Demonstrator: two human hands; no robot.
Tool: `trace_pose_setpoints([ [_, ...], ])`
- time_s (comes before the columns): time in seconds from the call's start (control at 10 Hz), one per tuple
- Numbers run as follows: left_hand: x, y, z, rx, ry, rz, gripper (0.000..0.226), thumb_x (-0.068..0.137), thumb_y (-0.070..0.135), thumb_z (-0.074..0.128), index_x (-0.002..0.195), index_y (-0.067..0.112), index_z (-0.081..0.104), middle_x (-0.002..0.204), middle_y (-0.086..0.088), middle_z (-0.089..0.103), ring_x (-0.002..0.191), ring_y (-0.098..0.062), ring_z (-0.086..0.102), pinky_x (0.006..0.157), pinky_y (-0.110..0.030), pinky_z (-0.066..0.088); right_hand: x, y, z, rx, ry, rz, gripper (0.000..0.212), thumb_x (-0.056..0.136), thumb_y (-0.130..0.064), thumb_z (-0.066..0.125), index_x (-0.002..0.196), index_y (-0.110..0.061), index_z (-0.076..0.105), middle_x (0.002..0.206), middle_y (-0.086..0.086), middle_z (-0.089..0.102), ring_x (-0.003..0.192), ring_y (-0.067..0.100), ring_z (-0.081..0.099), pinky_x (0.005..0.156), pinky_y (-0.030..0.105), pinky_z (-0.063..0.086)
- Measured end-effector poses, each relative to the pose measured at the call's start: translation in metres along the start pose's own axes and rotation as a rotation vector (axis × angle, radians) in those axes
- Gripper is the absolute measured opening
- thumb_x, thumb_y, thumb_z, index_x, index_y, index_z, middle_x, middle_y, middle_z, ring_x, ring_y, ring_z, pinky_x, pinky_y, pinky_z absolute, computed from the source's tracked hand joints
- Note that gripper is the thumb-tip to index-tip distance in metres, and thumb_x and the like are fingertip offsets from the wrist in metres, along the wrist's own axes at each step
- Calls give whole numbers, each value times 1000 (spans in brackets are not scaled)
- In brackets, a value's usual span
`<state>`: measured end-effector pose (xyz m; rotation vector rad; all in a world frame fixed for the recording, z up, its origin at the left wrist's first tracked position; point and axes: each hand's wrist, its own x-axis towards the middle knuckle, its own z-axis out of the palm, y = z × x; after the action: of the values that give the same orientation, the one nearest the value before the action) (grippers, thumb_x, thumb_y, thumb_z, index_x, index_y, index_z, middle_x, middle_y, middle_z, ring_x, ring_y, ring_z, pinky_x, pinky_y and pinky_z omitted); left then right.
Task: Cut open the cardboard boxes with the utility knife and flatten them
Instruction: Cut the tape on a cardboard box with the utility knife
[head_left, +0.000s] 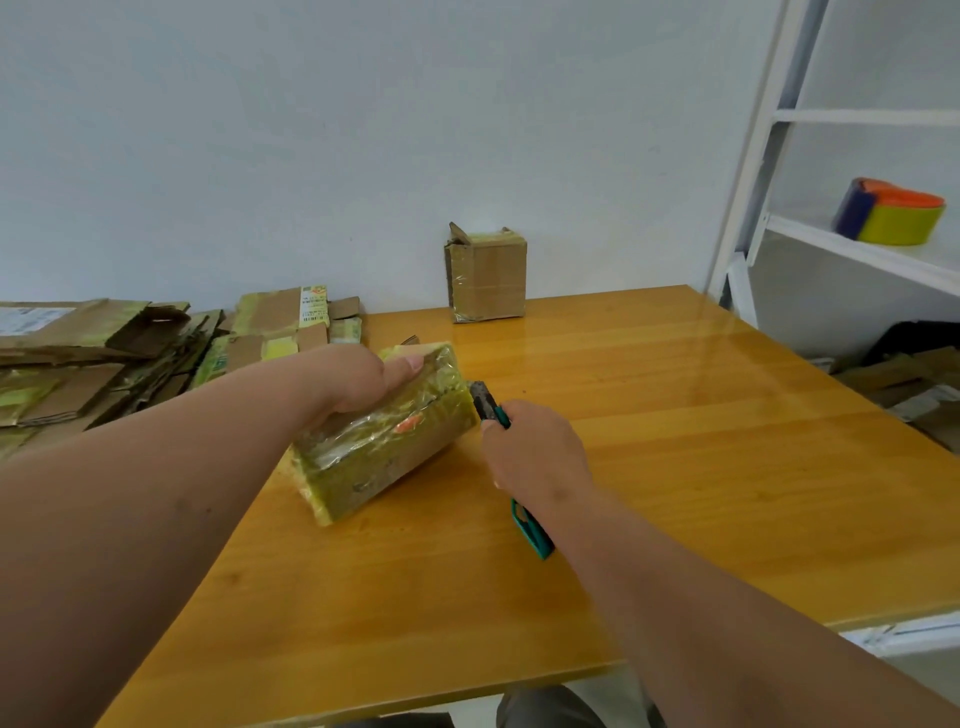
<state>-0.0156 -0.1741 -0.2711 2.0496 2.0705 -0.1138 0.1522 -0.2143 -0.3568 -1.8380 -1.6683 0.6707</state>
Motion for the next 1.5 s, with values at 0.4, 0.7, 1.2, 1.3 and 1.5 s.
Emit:
trace_pose_setpoints([
  [0.4,-1,-29,1,-158,-104,87,72,83,74,43,146,38,40,146,-4,45,125,-27,48,103,-38,40,7,-8,6,301,-65,199,24,100,-25,54,81,-10,56,74,8,65,77,26,72,81,47,60],
  [0.7,-8,-26,10,-117,-45,166,62,98,59,24,137,19,52,127,-10,58,112,-25,52,97,-35,40,-9,1,9,319,28,214,22,101,-33,52,97,-11,55,66,1,62,66,18,72,71,38,59],
  [1.2,-6,-30,18,-43,-11,160,74,89,71,23,137,22,52,121,-6,60,107,-25,55,95,-38,45,-17,-8,5,339,4,229,32,99,-21,53,69,-10,49,40,-4,53,69,27,74,64,36,57],
  [1.3,-8,-29,19,-33,-38,162,83,81,78,26,141,26,49,128,-6,58,111,-25,54,94,-36,43,-17,-10,7,326,-8,231,32,98,-18,52,67,-12,45,47,0,56,70,27,74,56,30,48],
  [1.5,-12,-32,23,-98,-62,150,77,84,74,40,147,30,40,147,-5,44,128,-27,44,104,-38,36,-15,-11,19,293,0,234,30,97,-22,49,69,-11,47,74,12,73,74,28,74,52,26,43],
])
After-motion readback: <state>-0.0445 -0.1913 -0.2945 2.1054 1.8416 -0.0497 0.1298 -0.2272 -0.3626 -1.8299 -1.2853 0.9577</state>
